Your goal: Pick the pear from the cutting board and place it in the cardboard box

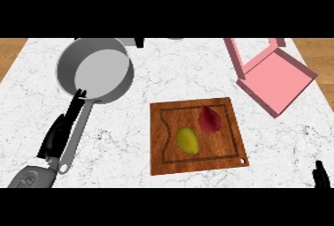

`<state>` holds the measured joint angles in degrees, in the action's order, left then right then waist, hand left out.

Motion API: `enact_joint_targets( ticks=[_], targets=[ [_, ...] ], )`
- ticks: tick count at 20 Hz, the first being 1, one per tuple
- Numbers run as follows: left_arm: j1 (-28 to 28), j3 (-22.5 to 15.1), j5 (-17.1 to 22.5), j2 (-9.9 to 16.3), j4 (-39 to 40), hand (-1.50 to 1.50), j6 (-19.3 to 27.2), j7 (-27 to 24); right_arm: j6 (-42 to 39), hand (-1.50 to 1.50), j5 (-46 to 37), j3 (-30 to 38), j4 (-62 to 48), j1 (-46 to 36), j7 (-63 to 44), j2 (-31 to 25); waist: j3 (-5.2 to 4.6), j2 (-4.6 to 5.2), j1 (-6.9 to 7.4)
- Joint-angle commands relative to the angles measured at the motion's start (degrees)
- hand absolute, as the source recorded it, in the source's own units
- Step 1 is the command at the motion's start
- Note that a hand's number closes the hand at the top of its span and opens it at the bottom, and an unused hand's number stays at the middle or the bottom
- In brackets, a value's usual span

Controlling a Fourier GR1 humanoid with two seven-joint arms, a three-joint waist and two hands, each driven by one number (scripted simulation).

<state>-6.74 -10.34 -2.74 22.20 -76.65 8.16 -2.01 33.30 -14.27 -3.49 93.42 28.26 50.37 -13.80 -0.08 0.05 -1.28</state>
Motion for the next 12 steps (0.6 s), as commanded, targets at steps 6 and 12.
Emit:
enact_joint_targets(
  ticks=[6, 12],
  targets=[
    [-2.31, 0.06, -1.45, -0.78, -0.60, 0.00, -0.79, 1.84, 3.38, -1.50, -28.86, -11.17, 15.68, 8.38, -30.13, 2.57, -0.12, 0.20, 1.33],
    [-3.27, 1.52, -1.78, -2.23, 5.72, 0.00, -1.40, -3.41, -4.70, -1.50, -46.90, -13.43, 19.11, 4.27, -48.71, 9.22, -0.11, 0.32, 1.11]
  ],
)
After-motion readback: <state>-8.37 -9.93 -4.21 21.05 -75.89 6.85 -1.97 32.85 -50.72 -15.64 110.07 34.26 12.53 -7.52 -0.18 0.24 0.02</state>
